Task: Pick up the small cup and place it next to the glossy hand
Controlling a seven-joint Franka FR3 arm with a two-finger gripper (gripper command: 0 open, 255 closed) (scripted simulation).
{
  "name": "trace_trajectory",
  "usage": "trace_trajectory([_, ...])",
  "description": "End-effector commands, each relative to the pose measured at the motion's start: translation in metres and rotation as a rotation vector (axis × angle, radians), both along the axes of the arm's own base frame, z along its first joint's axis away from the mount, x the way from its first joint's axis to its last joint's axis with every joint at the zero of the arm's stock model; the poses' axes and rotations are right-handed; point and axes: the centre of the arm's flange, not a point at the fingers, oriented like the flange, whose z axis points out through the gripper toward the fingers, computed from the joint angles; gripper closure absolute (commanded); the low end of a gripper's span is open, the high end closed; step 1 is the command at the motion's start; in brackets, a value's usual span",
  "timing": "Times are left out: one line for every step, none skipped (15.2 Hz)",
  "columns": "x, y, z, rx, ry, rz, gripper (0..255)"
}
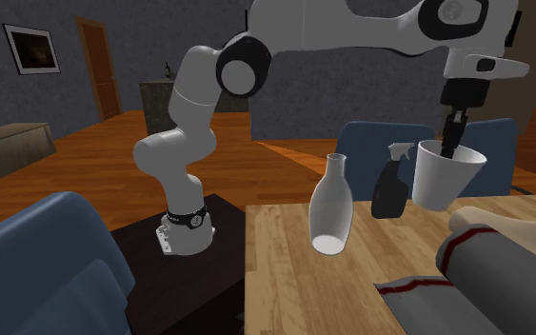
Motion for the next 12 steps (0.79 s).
trace_trajectory([-0.001,-0.001,-0.011,0.000,-0.001,0.000,255])
trace_trajectory([-0.001,-0.001,-0.016,0.000,-0.001,0.000,255])
trace_trajectory([-0.001,-0.001,-0.021,0.000,-0.001,0.000,255])
trace_trajectory([-0.001,-0.001,-0.027,0.000,-0.001,0.000,255])
trace_trajectory([-0.001,-0.001,-0.032,0.000,-0.001,0.000,255])
trace_trajectory([-0.001,-0.001,-0.037,0.000,-0.001,0.000,255])
trace_trajectory([-0.001,-0.001,-0.043,0.000,-0.001,0.000,255])
trace_trajectory([-0.001,-0.001,-0.048,0.000,-0.001,0.000,255])
trace_trajectory([-0.001,-0.001,-0.053,0.000,-0.001,0.000,255])
trace_trajectory([-0.001,-0.001,-0.058,0.000,-0.001,0.000,255])
trace_trajectory([-0.001,-0.001,-0.064,0.000,-0.001,0.000,255])
trace_trajectory([-0.001,-0.001,-0.069,0.000,-0.001,0.000,255])
